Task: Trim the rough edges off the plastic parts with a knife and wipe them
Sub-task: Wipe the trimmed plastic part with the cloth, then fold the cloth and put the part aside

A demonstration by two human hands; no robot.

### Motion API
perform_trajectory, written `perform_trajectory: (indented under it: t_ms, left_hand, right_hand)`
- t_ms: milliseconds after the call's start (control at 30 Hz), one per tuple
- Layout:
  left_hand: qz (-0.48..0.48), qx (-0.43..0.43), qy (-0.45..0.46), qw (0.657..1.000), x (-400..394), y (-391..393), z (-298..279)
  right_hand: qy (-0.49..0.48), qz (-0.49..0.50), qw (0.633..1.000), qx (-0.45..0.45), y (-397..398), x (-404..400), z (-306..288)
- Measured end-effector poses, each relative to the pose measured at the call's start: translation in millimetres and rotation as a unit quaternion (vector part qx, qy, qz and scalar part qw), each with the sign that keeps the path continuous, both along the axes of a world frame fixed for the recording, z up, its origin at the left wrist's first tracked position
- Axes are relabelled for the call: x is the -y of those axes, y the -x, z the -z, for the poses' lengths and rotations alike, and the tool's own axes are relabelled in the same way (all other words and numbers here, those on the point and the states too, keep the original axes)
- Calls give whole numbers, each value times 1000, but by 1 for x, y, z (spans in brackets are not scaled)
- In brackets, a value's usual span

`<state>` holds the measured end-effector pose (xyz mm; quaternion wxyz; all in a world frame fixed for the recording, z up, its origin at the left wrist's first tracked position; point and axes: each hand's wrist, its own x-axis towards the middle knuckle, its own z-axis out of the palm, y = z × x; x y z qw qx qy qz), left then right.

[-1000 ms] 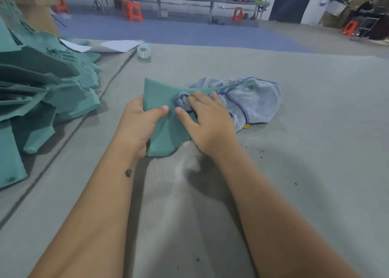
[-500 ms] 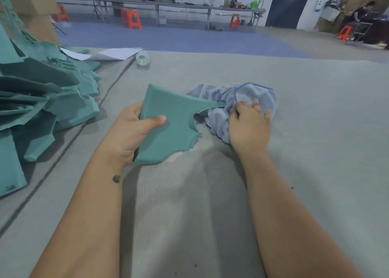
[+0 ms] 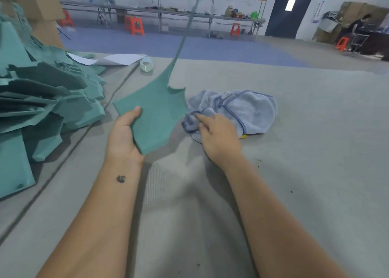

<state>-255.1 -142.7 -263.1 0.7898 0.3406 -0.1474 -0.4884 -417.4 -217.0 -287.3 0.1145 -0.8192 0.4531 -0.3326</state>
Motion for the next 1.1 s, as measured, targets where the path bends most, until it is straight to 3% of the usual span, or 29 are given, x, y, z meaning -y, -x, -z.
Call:
perform_trajectory:
  t_ms: [33,67,100,133,167,267,367,567,833,1100]
  left_hand:
    - [8,0,5,1000,1,8,-2]
    - [15,0,7,1000,2,16,-4]
    - [24,-3,8,1000,4,24,-7]
    - [32,-9,9,999,5,33,-11]
    - [37,-12,10,999,6,44,-15]
    - [63,-19,13,998,6,86,-24]
    - [126,-36,4,991,1,134,-28]
    - [252,-23,-17,967,-26,246,-19]
    - [477,12,-50,878,-108,407,17]
    - [588,178,-120,780,-188,514,108]
  right_hand:
    - [-109,-9,980,168,-3,-4,-7]
    - [-204,-22,921,332,-3,-6,-16]
    - [-275,-29,839,469,0,-9,-23]
    - [-311,-37,784,537,3,-10,-30]
    - [-325,-46,757,565,5,-13,-35]
    - [-298,-72,746,591,15,-33,-42]
    - [-224,18,752,620,43,-49,-49]
    - [-142,137,684,702,152,-98,-38]
    - [28,300,605,737,313,-204,7]
    - [78,442,443,776,404,-311,121]
